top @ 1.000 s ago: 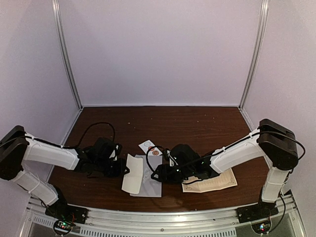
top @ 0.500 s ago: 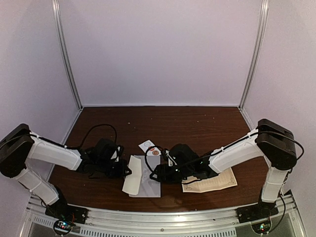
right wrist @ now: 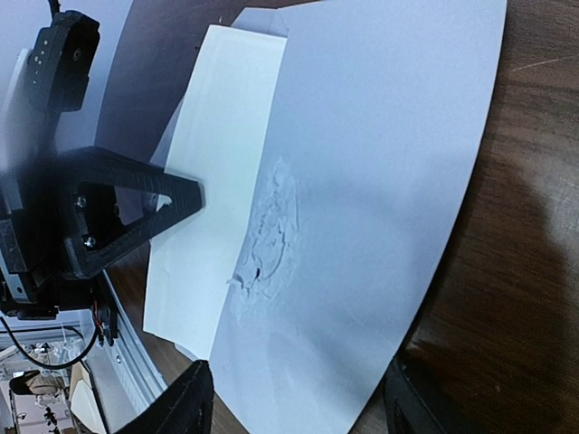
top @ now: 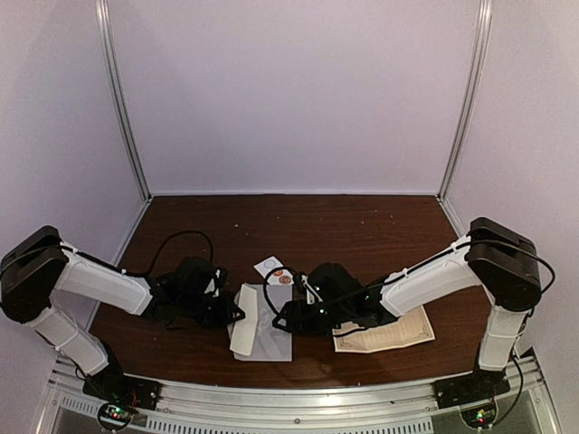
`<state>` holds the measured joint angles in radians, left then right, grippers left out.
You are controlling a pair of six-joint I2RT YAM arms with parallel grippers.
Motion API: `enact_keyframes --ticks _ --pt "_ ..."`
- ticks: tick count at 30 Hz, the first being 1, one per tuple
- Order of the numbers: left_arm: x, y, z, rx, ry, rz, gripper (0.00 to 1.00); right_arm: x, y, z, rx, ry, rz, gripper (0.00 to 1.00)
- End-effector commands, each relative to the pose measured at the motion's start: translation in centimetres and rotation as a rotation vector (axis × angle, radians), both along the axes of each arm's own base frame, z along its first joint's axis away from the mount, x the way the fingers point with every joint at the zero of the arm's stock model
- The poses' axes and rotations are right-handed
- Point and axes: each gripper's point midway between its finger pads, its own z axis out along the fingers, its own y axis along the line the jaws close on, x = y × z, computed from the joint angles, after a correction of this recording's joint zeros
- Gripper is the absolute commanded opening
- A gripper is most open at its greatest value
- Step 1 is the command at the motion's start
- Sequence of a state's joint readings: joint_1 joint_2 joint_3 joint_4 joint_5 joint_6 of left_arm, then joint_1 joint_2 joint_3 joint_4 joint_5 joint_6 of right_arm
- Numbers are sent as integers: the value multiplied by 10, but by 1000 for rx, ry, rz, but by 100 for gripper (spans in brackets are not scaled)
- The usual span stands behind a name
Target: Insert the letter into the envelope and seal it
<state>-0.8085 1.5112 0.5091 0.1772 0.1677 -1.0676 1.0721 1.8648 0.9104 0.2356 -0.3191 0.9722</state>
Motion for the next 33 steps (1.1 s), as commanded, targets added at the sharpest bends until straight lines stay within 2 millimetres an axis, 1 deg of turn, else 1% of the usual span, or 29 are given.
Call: enact_keyframes --ticks 1,6,10,16,17,18,20,24,27,33 --pt "0 -8 0 -40 -6 12 0 -20 -19 -43 -142 85 23 65" --pt "-2 -14 -5 -43 7 1 0 -19 -17 -42 -137 84 26 65" --pt "-3 -18 -4 -41 4 -7 0 -19 -17 -41 -138 82 23 65" --pt "2 -15 0 24 -34 -27 0 -16 -24 -35 -145 63 -7 64" --pt "4 -13 3 41 -47 -29 2 -15 -25 -33 -147 57 -13 64" --pt "5 -11 5 54 -59 -30 7 -14 -26 -32 -151 53 -15 64" --pt "6 -7 11 79 -82 -39 19 -13 -27 -29 -153 46 -19 64" --pt "6 -1 21 120 -112 -58 37 -14 -32 -28 -166 41 -21 64" --pt "1 6 22 142 -107 -64 45 -14 -35 -26 -171 40 -24 64" --pt "-5 12 27 149 -99 -74 60 -15 -36 -18 -167 28 -19 64"
